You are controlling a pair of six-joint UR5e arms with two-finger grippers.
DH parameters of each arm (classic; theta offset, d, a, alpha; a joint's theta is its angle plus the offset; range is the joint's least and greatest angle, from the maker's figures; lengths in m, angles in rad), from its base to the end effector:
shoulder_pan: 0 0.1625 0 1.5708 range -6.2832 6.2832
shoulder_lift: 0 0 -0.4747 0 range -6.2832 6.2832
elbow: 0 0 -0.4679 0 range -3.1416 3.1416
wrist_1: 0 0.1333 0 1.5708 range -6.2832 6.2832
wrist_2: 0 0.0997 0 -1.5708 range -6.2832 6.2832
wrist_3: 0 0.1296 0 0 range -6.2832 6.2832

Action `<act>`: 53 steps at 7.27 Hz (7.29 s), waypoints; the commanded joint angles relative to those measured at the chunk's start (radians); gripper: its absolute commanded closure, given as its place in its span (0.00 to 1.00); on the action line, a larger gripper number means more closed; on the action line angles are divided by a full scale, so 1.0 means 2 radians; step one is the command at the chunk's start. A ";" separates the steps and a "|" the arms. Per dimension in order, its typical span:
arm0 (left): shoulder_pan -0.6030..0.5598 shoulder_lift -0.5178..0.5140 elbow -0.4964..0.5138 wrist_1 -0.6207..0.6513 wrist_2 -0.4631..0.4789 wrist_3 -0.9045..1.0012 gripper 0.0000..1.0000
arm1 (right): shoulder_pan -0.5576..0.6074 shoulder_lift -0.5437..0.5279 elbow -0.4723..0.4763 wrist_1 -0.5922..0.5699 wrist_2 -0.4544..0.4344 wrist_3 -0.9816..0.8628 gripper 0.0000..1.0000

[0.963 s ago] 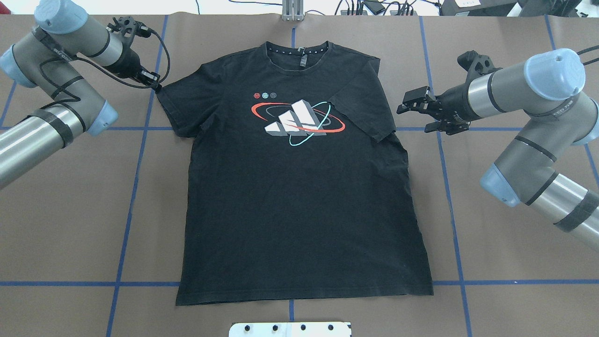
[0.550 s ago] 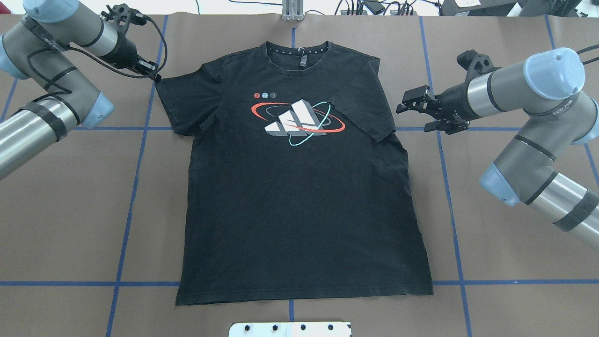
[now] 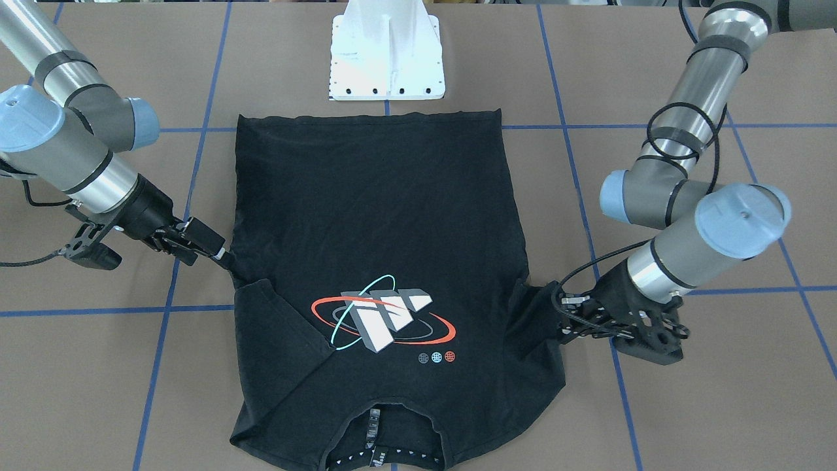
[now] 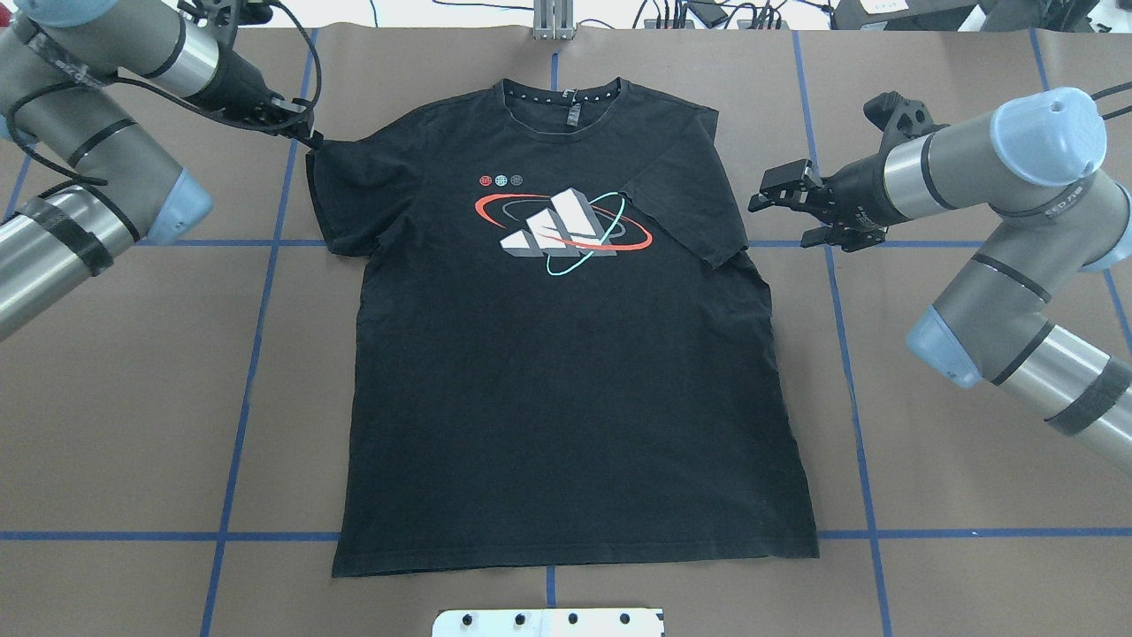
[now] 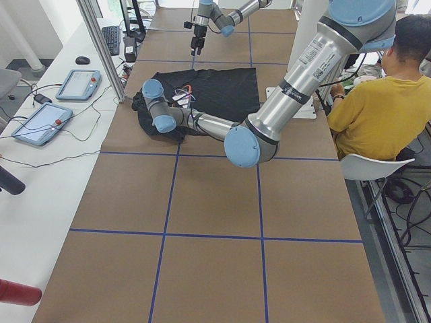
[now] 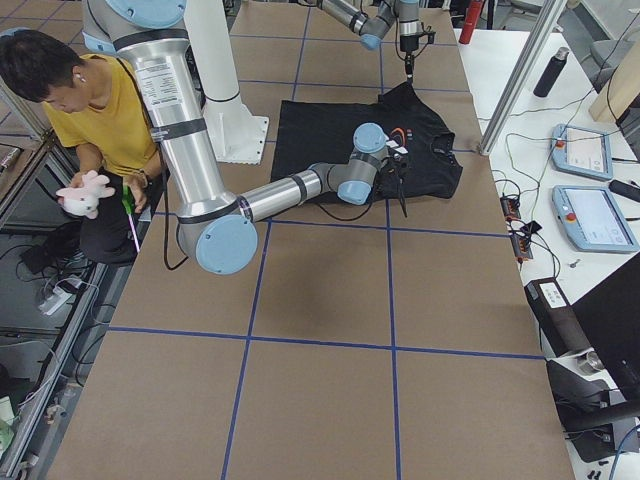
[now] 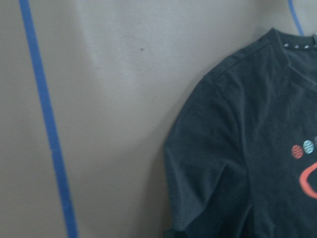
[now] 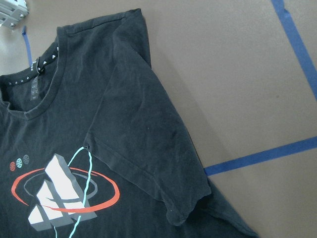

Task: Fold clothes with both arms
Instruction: 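Press the left gripper on the shoulder and tuck the sleeve inward, then move the right gripper to the hem corner nearest the robot while the left gripper withdraws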

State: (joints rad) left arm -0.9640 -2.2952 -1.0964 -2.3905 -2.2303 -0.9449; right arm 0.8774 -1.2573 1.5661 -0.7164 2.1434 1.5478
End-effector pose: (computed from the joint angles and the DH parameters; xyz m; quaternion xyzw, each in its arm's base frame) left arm 0.4722 -0.7747 0.3640 0.1491 0.5366 0.0257 0.8302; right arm -0.4191 -0.6030 0.4235 0.0169 -0.5772 0.1909 0.7938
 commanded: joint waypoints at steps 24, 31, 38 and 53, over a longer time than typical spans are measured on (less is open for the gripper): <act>0.100 0.143 -0.271 -0.001 0.126 -0.164 0.00 | -0.404 -0.240 0.305 -0.252 -0.302 0.334 0.19; 0.103 0.162 -0.273 -0.001 0.129 -0.164 0.00 | -0.410 -0.226 0.295 -0.252 -0.307 0.328 0.23; 0.105 0.163 -0.271 -0.001 0.129 -0.163 0.00 | -0.408 -0.226 0.282 -0.252 -0.324 0.328 0.37; 0.288 0.425 -0.499 -0.002 0.195 -0.378 0.01 | -0.366 -0.246 0.365 -0.255 -0.313 0.328 1.00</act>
State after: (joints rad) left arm -0.4886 -1.5127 -2.0798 -2.3939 -1.8978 -1.6420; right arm 0.1116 -1.7402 2.2944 -1.2246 1.5123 2.2110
